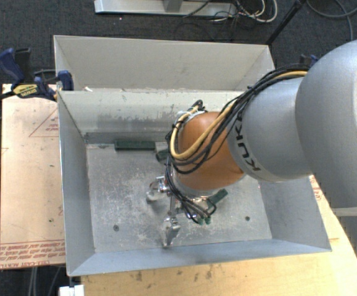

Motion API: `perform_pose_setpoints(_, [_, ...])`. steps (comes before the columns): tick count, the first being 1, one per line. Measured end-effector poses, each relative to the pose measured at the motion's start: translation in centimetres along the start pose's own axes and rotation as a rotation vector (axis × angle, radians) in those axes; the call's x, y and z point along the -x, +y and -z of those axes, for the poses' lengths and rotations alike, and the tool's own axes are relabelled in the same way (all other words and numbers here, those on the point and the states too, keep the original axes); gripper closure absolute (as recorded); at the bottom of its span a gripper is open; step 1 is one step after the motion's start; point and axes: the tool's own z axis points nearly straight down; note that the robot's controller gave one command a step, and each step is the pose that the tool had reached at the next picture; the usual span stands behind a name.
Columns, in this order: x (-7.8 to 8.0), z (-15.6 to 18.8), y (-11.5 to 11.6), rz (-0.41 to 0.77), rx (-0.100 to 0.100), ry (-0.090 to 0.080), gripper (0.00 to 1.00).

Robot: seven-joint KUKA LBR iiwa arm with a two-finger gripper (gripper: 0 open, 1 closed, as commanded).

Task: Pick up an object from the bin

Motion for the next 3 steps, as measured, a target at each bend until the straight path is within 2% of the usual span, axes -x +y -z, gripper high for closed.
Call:
perform_pose_setpoints(1, [1.1,4.2,-2.0,-0.036,-0.006,0.012,0.0])
perform_pose_setpoints(2, [2.7,6.0,-3.9,-0.062,-0.007,-0.007,0.0])
perform_pose_setpoints(3, [7.5,0.8,-6.0,0.003,-0.004,-0.021,1.0])
